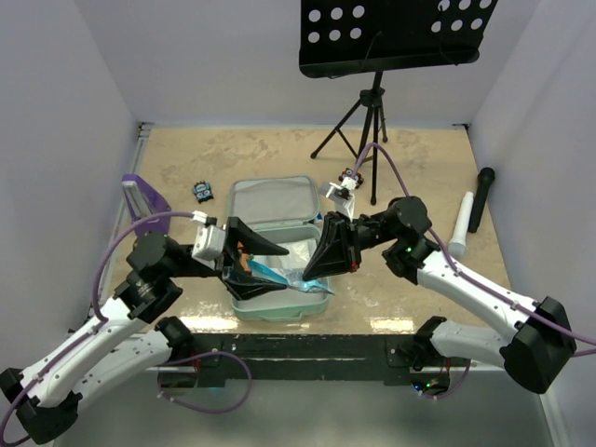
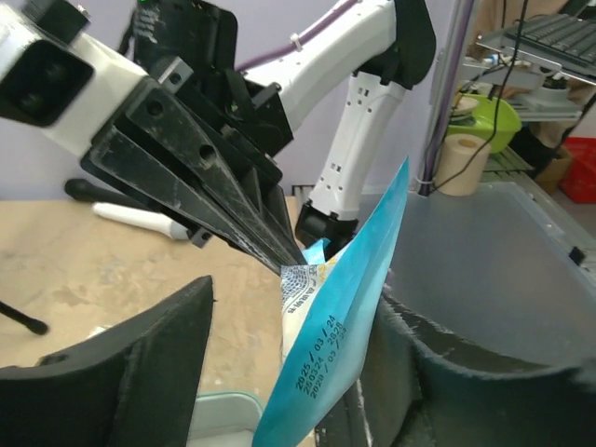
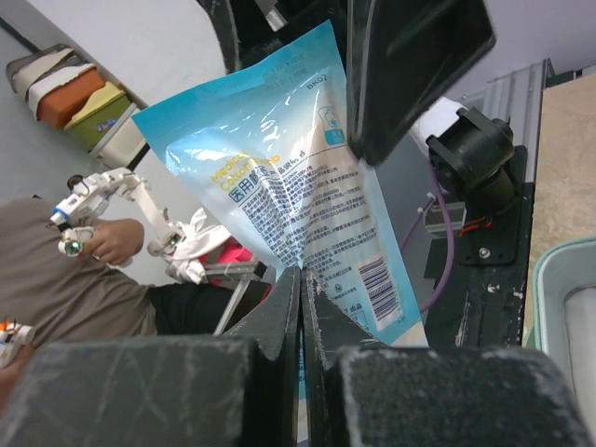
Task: Organize the medicine kit
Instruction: Pick up the medical item at the center of the board, then place the medical item at the medicine box.
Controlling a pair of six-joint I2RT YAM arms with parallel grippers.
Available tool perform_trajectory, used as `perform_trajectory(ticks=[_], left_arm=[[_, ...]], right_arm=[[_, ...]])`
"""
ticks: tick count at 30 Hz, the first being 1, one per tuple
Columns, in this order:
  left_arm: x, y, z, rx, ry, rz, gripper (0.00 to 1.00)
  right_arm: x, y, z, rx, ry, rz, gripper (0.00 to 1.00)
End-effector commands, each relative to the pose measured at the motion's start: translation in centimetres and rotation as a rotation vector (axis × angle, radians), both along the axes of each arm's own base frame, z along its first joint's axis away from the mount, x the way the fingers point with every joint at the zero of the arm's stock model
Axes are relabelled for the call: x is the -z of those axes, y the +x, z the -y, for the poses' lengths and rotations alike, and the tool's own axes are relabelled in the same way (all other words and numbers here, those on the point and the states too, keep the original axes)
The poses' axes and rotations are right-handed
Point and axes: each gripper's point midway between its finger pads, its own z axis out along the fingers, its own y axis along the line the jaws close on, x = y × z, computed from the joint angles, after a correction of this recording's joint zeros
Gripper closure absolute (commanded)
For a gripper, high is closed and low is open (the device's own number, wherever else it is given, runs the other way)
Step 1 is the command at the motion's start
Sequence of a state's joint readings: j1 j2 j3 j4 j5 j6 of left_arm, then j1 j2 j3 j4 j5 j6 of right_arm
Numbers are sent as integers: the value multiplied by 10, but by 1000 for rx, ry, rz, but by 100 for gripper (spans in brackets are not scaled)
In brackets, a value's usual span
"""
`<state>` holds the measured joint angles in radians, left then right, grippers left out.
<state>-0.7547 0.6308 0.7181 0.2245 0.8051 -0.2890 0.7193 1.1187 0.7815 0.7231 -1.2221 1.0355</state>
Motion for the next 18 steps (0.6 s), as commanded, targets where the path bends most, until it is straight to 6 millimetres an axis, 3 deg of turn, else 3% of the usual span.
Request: perform_trajectory(ticks=[1,9,10,11,13,15,18], left_arm=[[-4,-13,1,90,20,76,42],[-1,-8,-2,40,26,74,90],[0,-7,-3,30,28,67,94],[1,-6,-3,20,28,63,96],[4,-3,-4,-6,32,47,97],[10,3,-5,-38,40,24,100],[18,13,-6,-100,48,-23,100]], right_arm=[[-21,-4,4,8,51,62,100],[-13,8,-4,48,0,77,100],[-16,12,-5,62,3,101,91],[-12,21,-10,103,-22,112,76],[-13,39,-16,203,-57,146,57],[-22,63,-20,342,-81,183,47],[-30,90,-17,512,-126,216,41]])
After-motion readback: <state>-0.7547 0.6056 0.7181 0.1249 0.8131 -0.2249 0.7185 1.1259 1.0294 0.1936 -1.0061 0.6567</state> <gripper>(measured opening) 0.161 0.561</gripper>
